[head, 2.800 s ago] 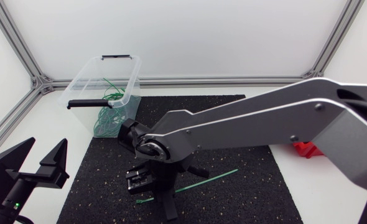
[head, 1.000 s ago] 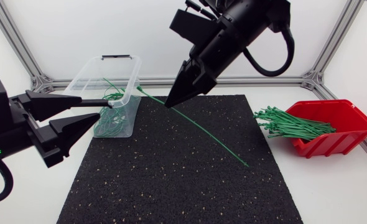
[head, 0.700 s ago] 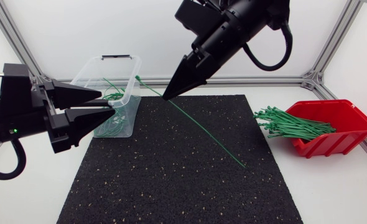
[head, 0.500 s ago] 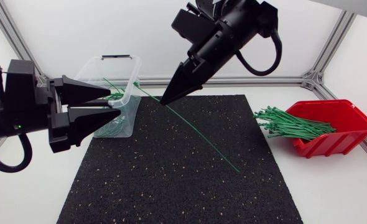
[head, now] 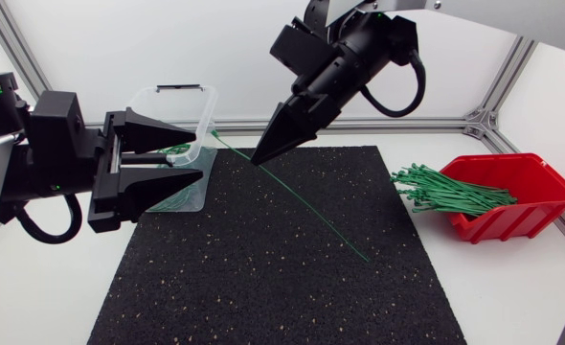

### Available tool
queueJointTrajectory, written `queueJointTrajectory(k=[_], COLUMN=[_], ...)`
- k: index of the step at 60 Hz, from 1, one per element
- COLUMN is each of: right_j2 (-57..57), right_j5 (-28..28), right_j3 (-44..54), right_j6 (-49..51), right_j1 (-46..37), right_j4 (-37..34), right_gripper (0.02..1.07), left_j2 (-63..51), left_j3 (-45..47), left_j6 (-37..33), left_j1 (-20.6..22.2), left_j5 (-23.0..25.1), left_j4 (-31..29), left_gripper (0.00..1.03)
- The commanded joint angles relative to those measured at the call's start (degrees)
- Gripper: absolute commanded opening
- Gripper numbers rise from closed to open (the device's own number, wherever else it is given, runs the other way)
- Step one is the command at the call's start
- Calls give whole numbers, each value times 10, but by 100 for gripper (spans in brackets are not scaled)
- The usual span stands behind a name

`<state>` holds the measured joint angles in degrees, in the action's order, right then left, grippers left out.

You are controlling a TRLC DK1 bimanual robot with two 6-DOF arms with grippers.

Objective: Take a green cable tie from the red box, thread the tail through the head to close it, then place it in the transparent bin on the left.

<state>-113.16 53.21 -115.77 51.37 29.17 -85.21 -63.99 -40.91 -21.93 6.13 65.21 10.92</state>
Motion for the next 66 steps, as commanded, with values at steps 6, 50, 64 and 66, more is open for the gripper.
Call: queueJointTrajectory(k=[6,50,64,66], right_j2=[-50,-98,-105,-106], right_j5=[22,58,64,66], right_j3=[-41,-82,-79,-78], right_j6=[70,148,164,168], right_j1=[-3,2,5,5], right_j4=[-54,-117,-128,-131], right_gripper=[8,8,8,8], left_j2=[-25,-120,-129,-134], left_j3=[1,-15,-20,-23], left_j6=[-15,13,16,15], left_j1=[7,31,46,47], left_j5=[17,64,76,82], left_j4=[32,135,153,154], left_gripper=[83,83,82,79])
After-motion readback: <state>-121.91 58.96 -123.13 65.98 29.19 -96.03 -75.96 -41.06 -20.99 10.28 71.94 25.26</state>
